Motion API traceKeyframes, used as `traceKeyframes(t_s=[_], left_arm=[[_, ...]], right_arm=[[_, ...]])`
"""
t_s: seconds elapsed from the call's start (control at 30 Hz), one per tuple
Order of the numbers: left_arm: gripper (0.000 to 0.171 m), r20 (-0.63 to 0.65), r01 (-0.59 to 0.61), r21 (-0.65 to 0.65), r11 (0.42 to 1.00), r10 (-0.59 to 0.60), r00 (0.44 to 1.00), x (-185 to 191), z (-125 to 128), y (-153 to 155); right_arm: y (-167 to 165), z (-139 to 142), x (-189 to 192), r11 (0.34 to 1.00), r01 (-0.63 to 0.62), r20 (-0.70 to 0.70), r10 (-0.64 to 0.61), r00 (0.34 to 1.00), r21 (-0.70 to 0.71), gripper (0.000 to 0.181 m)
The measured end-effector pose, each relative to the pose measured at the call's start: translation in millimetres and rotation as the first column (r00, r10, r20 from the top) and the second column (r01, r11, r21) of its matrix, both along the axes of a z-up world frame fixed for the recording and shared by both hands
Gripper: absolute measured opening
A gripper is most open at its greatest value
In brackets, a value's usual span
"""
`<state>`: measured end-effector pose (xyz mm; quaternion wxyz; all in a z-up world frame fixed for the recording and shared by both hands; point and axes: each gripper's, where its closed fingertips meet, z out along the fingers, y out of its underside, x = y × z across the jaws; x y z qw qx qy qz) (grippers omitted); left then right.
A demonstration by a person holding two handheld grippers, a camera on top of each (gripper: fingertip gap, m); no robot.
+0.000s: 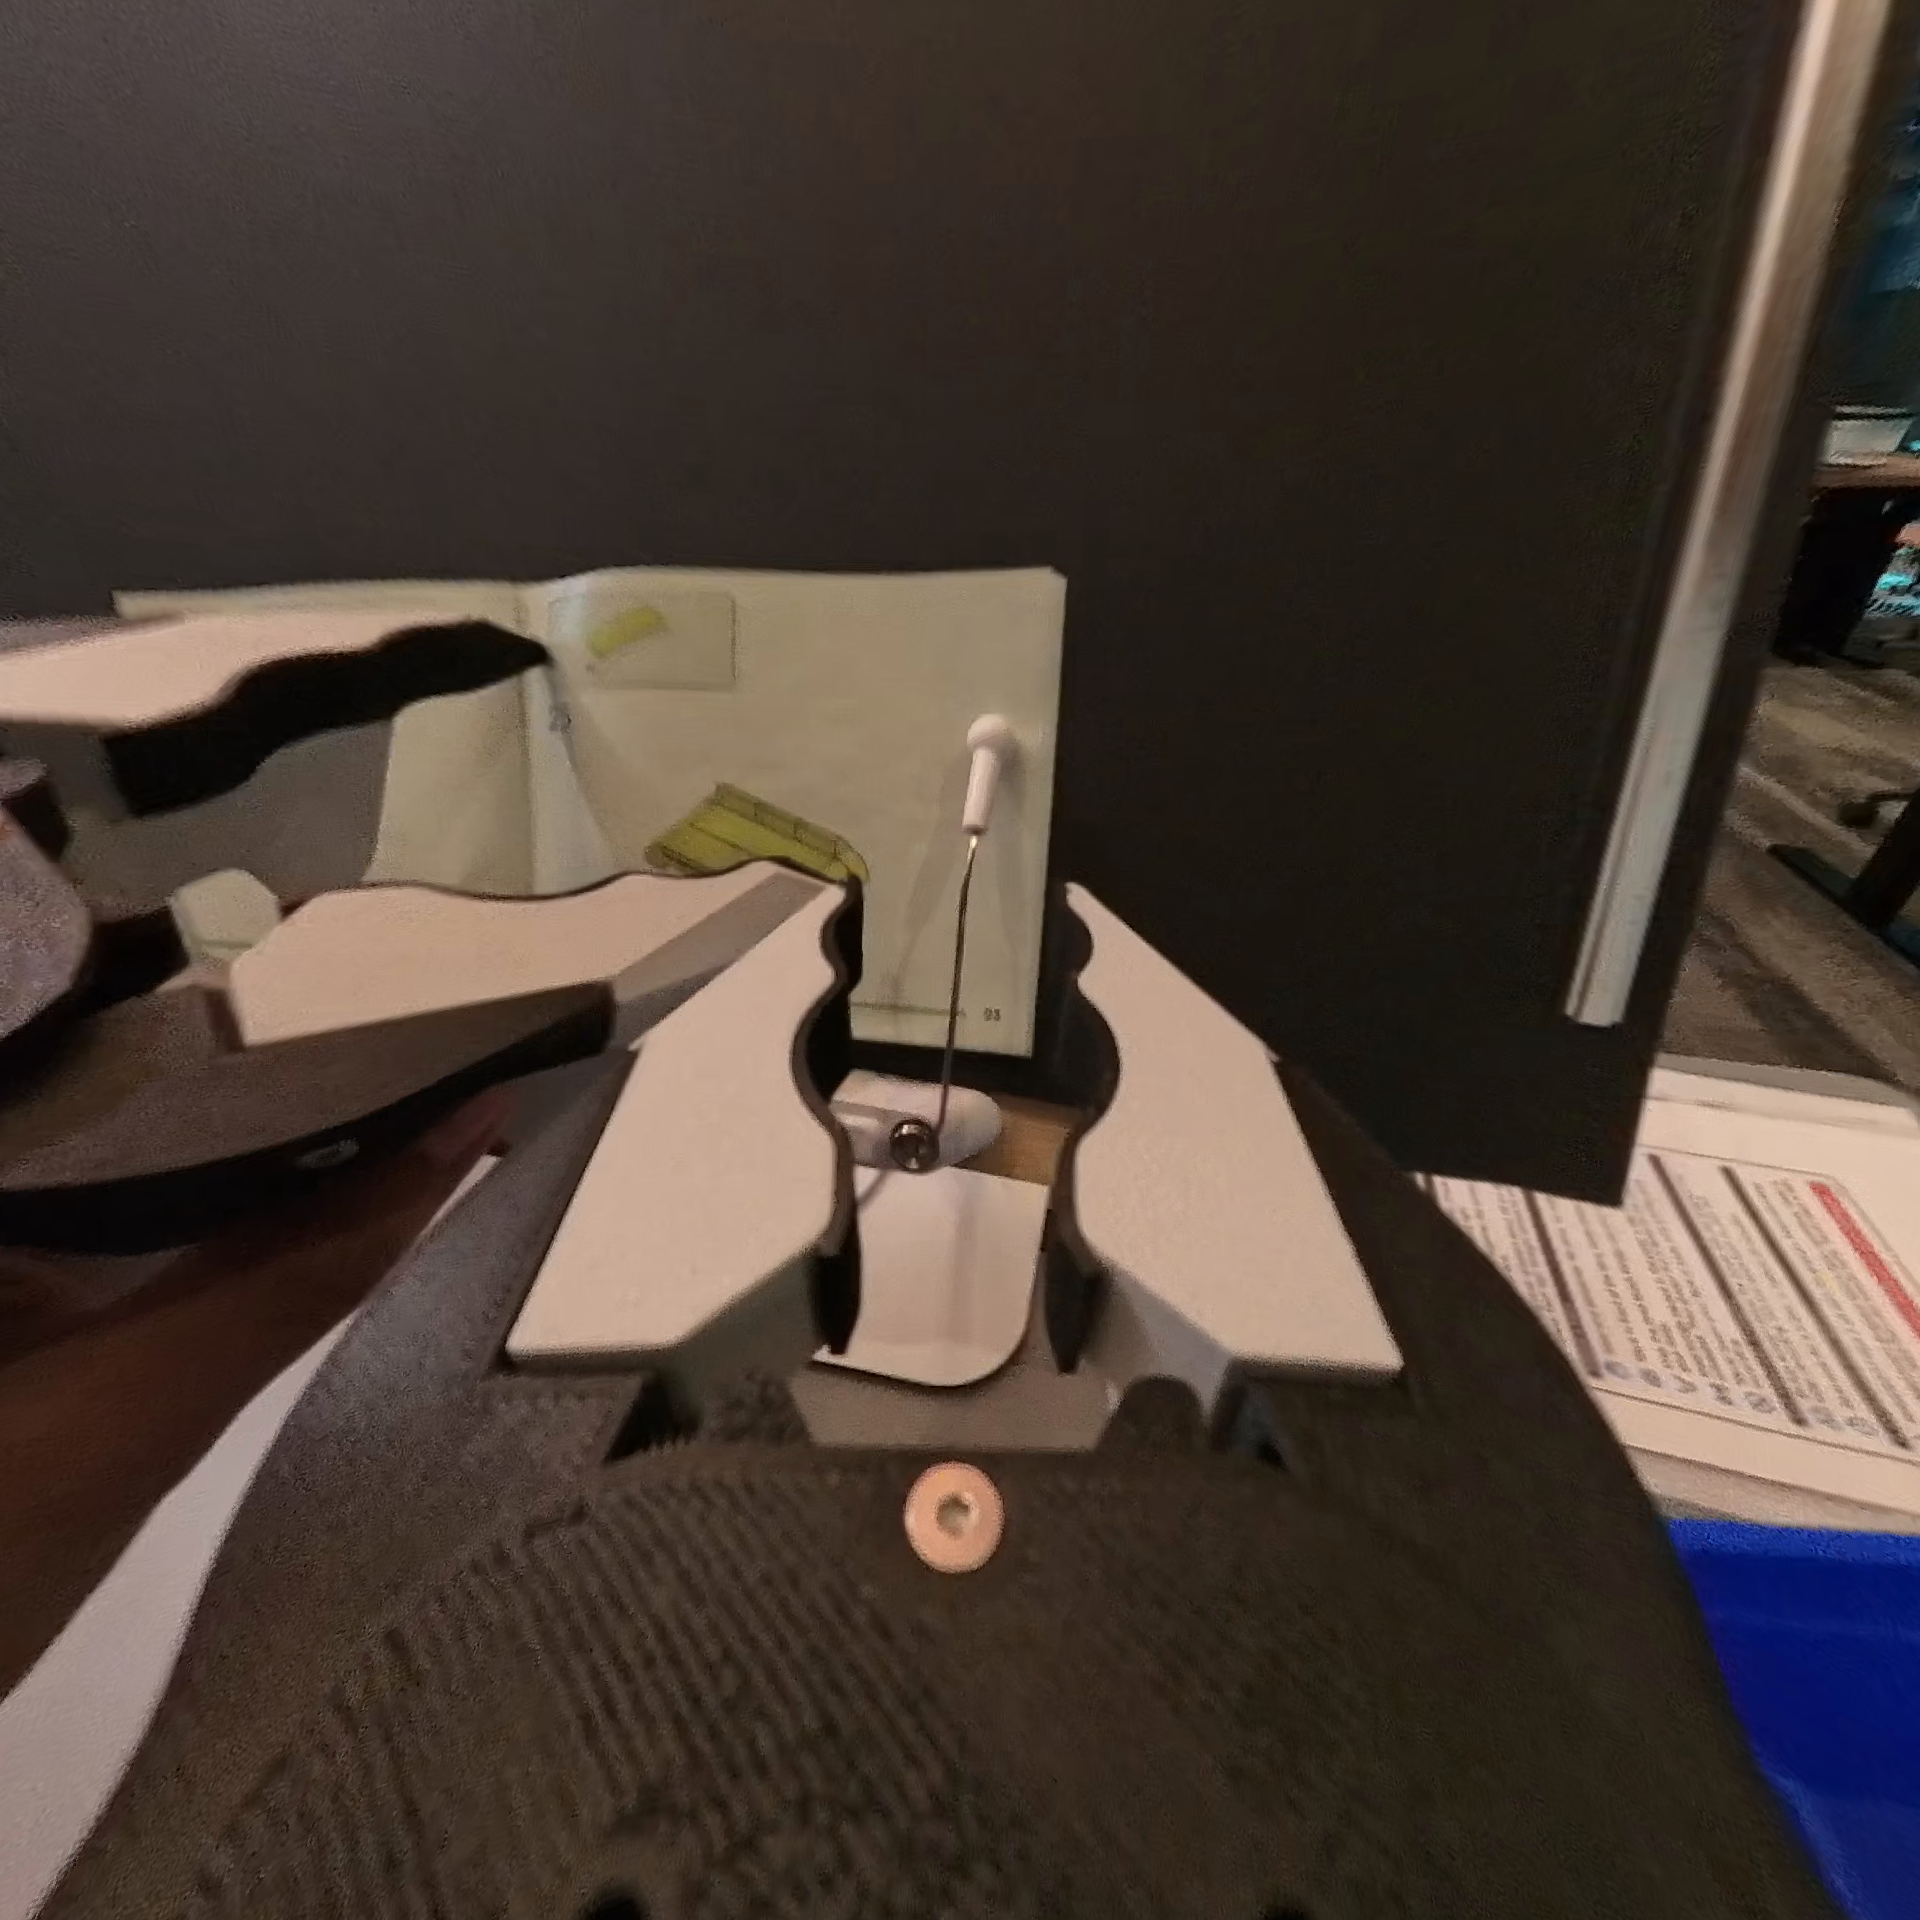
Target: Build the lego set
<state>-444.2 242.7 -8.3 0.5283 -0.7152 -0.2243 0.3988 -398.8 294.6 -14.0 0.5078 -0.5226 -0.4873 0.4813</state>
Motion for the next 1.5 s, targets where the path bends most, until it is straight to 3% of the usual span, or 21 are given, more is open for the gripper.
traceKeyframes(t_s=[0.1,0.17,0.27,0.4,0.57,0.73,0.87,1.0,1.07,1.13,1.3,1.4,1.5], left_arm=[[0.100,-0.070,-0.070,-0.048,0.996,0.067,0.995,-7.2,-5.1,2.7],[0.103,-0.134,-0.101,-0.097,0.990,0.087,0.987,-9.8,-7.2,2.5],[0.103,-0.142,-0.098,-0.075,0.992,0.087,0.986,-10.5,-7.6,2.2],[0.100,-0.131,-0.104,-0.066,0.992,0.095,0.987,-10.5,-7.2,0.3],[0.073,-0.123,-0.107,0.001,0.994,0.106,0.987,-12.1,-0.4,-9.1],[0.042,-0.100,-0.083,0.050,0.995,0.087,0.991,-11.2,2.2,-23.6],[0.042,-0.017,-0.019,0.133,0.991,0.022,1.000,-4.3,0.7,-34.8],[0.038,0.053,0.023,0.201,0.979,-0.034,0.998,0.8,-1.8,-47.3],[0.042,0.075,0.066,0.261,0.963,-0.088,0.993,6.9,1.7,-50.5],[0.047,0.097,0.110,0.305,0.946,-0.146,0.985,13.2,4.5,-51.6],[0.050,0.151,0.148,0.357,0.922,-0.213,0.965,20.4,3.2,-52.4],[0.049,0.145,0.181,0.387,0.904,-0.254,0.956,26.5,4.6,-50.5],[0.048,0.147,0.188,0.376,0.907,-0.259,0.955,26.4,5.0,-50.7]], right_arm=[[0.5,-6.8,-12.5,0.996,0.012,0.013,-0.013,1.000,0.083,0.031],[-3.5,-5.4,-14.9,0.996,-0.026,0.019,0.024,1.000,0.088,0.016],[4.3,-5.5,-13.4,0.998,-0.008,0.011,0.007,1.000,0.069,0.001],[6.7,-6.1,-10.1,0.999,-0.045,-0.017,0.045,0.999,0.006,0.000],[7.2,-5.6,-7.6,0.994,-0.072,-0.077,0.066,0.995,-0.079,0.000],[5.6,-5.4,-7.8,0.994,-0.088,-0.084,0.083,0.993,-0.064,0.000],[3.7,-5.1,-8.0,0.996,-0.090,-0.089,0.090,0.992,0.002,0.000],[4.5,-3.7,-8.2,0.994,-0.098,-0.090,0.094,0.992,-0.049,0.000],[5.6,6.7,-4.7,0.991,-0.100,-0.124,0.089,0.988,-0.088,0.032],[1.4,21.6,1.5,0.986,-0.129,-0.181,0.109,0.977,-0.102,0.046],[-26.1,31.9,2.4,0.969,-0.242,-0.178,0.231,0.957,-0.044,0.045],[-48.2,31.2,2.3,0.912,-0.397,-0.173,0.376,0.910,-0.107,0.044],[-53.6,32.1,3.0,0.854,-0.478,-0.204,0.440,0.875,-0.205,0.045]])
